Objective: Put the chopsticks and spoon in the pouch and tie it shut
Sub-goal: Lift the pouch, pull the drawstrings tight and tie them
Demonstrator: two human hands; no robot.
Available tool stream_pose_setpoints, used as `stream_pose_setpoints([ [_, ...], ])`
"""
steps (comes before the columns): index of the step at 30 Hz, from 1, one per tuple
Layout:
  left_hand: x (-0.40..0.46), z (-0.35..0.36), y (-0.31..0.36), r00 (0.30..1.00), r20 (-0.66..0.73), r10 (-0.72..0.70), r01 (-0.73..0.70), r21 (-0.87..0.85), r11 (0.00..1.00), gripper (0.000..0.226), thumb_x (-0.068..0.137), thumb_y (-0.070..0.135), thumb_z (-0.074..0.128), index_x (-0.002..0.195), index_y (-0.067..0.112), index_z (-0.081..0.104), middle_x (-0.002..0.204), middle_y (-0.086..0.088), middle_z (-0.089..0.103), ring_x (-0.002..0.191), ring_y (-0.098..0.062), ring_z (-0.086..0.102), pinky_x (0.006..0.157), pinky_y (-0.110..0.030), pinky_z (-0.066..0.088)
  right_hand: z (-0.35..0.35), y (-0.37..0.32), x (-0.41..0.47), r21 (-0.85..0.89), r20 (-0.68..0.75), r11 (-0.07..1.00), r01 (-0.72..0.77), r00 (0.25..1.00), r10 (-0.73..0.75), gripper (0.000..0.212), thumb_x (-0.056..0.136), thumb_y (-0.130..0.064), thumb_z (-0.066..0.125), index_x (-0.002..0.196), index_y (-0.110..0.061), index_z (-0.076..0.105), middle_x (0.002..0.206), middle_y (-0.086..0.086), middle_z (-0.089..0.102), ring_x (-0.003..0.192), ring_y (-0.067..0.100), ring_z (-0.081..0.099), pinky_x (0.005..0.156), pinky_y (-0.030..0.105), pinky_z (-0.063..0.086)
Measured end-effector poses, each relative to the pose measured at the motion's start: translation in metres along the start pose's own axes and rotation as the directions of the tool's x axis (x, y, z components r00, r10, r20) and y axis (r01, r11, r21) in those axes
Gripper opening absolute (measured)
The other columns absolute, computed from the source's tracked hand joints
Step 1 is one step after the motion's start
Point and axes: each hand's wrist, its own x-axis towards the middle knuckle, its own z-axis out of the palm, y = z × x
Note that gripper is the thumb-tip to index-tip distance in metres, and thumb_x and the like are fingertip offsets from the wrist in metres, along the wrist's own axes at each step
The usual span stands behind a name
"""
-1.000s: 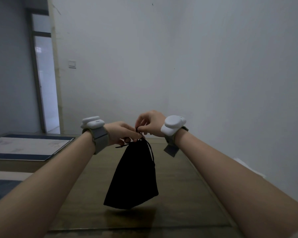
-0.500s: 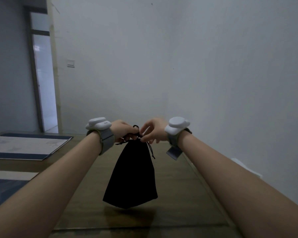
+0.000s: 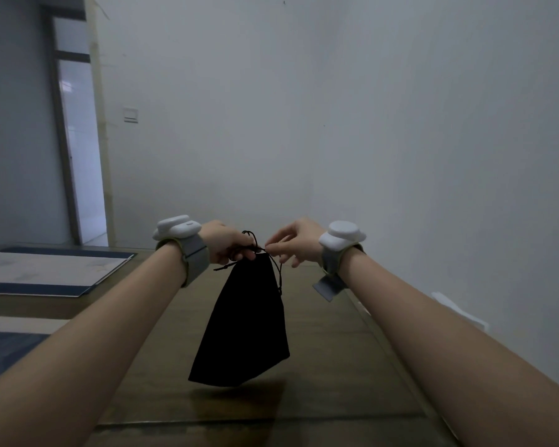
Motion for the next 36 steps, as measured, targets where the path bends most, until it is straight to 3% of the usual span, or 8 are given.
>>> stream_pose_setpoints([
  [6,-0.004,0.000,0.003,1.000,0.008,0.005,-0.005,0.015,1.000,0.016,0.087,0.015,0.058,0.075,0.007,0.064,0.043,0.003,0.066,0.034,-0.004,0.046,0.042,-0.017,0.026,0.012,-0.007,0.004,-0.274,0.051,0.962,-0.007,0.998,0.021,0.025,0.076,-0.026,0.071,0.091,-0.006,0.072,0.092,0.019,0.076,0.064,0.016,0.062,0.055,0.025,0.051],
  [9,-0.007,-0.003,0.002,1.000,0.016,-0.005,0.005,0.026,1.000,0.014,0.086,0.017,0.058,0.077,0.008,0.065,0.045,0.003,0.067,0.036,-0.005,0.047,0.047,-0.020,0.027,0.008,-0.011,0.004,-0.223,0.086,0.975,-0.011,0.996,0.031,0.019,0.079,-0.019,0.071,0.092,-0.005,0.072,0.085,0.020,0.074,0.062,0.017,0.066,0.058,0.025,0.056],
  [12,-0.008,-0.005,0.001,0.999,0.034,-0.005,0.004,0.029,1.000,0.014,0.086,0.018,0.059,0.080,0.007,0.065,0.047,0.002,0.068,0.035,-0.004,0.047,0.048,-0.021,0.025,0.006,-0.009,0.001,-0.151,0.080,0.988,0.009,0.997,0.003,0.021,0.082,-0.013,0.069,0.097,0.001,0.073,0.073,0.011,0.069,0.046,0.003,0.064,0.048,0.016,0.054],
  [16,-0.009,-0.004,0.001,0.998,0.066,-0.015,0.013,0.037,0.999,0.017,0.089,0.018,0.055,0.093,0.004,0.064,0.046,0.002,0.067,0.033,-0.003,0.047,0.043,-0.018,0.026,0.002,-0.004,-0.003,-0.073,0.053,0.997,0.008,0.999,-0.004,0.024,0.088,-0.015,0.062,0.101,0.003,0.072,0.079,0.007,0.067,0.050,-0.001,0.063,0.045,0.012,0.051],
  [19,-0.009,-0.001,0.003,0.995,0.098,-0.024,0.020,0.047,0.999,0.019,0.091,0.020,0.052,0.090,0.008,0.066,0.046,0.005,0.068,0.034,-0.001,0.049,0.042,-0.017,0.026,0.000,-0.004,-0.005,-0.119,0.040,0.992,0.043,0.998,-0.039,0.016,0.088,-0.018,0.060,0.086,-0.008,0.073,0.075,-0.002,0.068,0.056,0.001,0.060,0.042,0.013,0.046],
  [23,-0.008,-0.002,0.003,0.989,0.128,-0.076,0.069,0.062,0.996,0.023,0.093,0.024,0.047,0.081,0.016,0.065,0.051,0.009,0.070,0.038,0.002,0.054,0.049,-0.020,0.024,-0.001,-0.007,-0.006,0.000,0.040,0.998,0.056,0.998,-0.056,0.021,0.089,-0.016,0.056,0.070,-0.016,0.065,0.064,-0.004,0.066,0.048,0.004,0.054,0.039,0.015,0.039],
  [29,-0.007,-0.009,-0.002,0.977,0.183,-0.112,0.130,-0.088,0.988,0.029,0.095,0.019,0.037,0.083,0.014,0.063,0.054,0.007,0.072,0.040,0.001,0.056,0.052,-0.022,0.021,0.001,-0.006,-0.015,0.080,0.217,0.994,0.080,0.972,-0.095,0.017,0.087,-0.014,0.060,0.072,-0.012,0.068,0.053,-0.002,0.057,0.037,0.003,0.041,0.034,0.014,0.030],
  [36,-0.010,-0.006,0.002,0.964,0.230,-0.133,0.186,-0.225,0.957,0.030,0.095,0.012,0.034,0.082,0.008,0.061,0.050,0.004,0.069,0.036,0.001,0.057,0.033,-0.011,0.029,0.021,-0.008,-0.014,-0.219,0.237,0.970,0.105,0.970,-0.052,0.015,0.079,-0.018,0.064,0.075,-0.006,0.073,0.046,-0.007,0.063,0.035,0.005,0.044,0.037,0.014,0.035],
])
